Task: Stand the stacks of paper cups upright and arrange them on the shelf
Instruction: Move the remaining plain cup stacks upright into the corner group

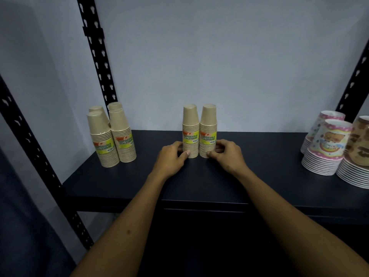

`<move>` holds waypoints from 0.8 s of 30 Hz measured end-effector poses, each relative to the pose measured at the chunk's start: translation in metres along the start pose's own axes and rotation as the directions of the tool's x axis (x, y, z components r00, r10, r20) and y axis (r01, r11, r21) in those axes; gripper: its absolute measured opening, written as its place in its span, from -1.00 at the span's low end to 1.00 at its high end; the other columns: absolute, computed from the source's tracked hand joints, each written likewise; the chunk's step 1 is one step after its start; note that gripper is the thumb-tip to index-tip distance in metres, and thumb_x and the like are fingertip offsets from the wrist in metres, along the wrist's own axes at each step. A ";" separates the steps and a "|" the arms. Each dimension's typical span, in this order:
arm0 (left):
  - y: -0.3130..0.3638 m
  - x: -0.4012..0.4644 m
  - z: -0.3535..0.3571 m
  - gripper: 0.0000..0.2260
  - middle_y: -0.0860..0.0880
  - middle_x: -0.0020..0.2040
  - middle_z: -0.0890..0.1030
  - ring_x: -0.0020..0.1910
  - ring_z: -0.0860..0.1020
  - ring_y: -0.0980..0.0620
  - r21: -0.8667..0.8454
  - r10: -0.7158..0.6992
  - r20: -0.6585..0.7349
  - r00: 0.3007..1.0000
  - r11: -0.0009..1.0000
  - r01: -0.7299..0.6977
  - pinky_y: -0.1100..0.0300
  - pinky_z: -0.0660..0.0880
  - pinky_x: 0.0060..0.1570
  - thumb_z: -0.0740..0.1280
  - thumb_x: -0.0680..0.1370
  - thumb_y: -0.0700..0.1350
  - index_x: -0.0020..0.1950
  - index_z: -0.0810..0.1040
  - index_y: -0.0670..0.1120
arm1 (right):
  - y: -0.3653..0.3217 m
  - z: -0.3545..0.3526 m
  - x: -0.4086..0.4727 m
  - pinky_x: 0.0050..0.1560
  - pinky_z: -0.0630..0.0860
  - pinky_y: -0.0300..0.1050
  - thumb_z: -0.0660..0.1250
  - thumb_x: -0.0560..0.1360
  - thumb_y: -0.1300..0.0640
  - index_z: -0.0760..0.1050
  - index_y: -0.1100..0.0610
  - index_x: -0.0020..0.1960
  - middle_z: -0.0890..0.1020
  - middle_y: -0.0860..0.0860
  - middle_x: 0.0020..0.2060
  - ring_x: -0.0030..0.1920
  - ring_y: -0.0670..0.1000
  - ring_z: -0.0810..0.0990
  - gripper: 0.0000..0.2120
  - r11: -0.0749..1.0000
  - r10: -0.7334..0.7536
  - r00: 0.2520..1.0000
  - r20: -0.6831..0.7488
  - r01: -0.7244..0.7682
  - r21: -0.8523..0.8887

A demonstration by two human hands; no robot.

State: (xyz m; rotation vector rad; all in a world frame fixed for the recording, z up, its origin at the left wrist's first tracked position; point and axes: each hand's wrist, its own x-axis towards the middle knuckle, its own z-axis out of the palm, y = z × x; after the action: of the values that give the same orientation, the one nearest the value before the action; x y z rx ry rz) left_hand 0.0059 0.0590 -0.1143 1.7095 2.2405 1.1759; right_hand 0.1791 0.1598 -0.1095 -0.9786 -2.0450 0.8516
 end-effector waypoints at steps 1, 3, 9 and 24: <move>0.000 0.000 0.000 -0.62 -0.01 0.18 0.63 0.18 0.57 0.03 0.000 -0.006 0.002 1.000 1.000 0.006 0.13 0.50 0.14 0.31 0.56 0.02 0.34 0.47 -0.08 | 0.000 0.000 0.000 -0.10 0.42 -0.41 0.48 0.42 0.17 0.52 0.15 0.25 0.63 -0.05 -0.04 -0.08 -0.14 0.59 -0.59 1.000 0.005 1.000 0.000 -0.005 -0.003; 0.000 -0.001 -0.002 -0.59 -0.01 0.17 0.64 0.18 0.57 0.03 -0.022 -0.032 0.002 0.999 0.999 0.032 0.09 0.51 0.16 0.33 0.55 0.03 0.35 0.46 -0.10 | -0.001 -0.001 -0.001 -0.09 0.44 -0.39 0.48 0.42 0.16 0.52 0.16 0.26 0.63 -0.06 -0.04 -0.07 -0.13 0.60 -0.57 1.000 0.019 1.000 -0.007 -0.019 -0.007; -0.004 -0.018 -0.013 -0.54 -0.09 0.24 0.59 0.22 0.54 -0.01 -0.050 -0.109 -0.035 0.993 0.993 0.107 0.19 0.45 0.19 0.37 0.53 -0.03 0.41 0.42 -0.13 | -0.006 -0.003 -0.018 0.09 0.50 -0.09 0.46 0.44 0.06 0.43 0.26 0.32 0.58 0.13 0.15 0.13 0.06 0.56 -0.47 0.986 0.075 0.994 -0.074 -0.085 -0.146; -0.059 -0.076 -0.096 -0.90 0.04 -0.27 0.56 -0.28 0.52 0.17 -0.447 -0.475 -0.553 0.684 0.862 0.239 0.23 0.47 -0.18 0.39 0.46 -0.27 -0.07 0.59 -0.11 | -0.093 0.113 -0.029 0.17 0.52 -0.14 0.51 0.39 0.06 0.46 0.21 0.31 0.60 0.08 0.17 0.10 -0.03 0.59 -0.45 0.984 -0.021 0.966 0.259 -0.026 0.175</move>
State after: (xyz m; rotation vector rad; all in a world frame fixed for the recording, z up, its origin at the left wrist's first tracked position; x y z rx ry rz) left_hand -0.0597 -0.0600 -0.1115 0.7062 2.3236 2.1181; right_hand 0.0672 0.0609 -0.1053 -0.8056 -2.1395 1.1947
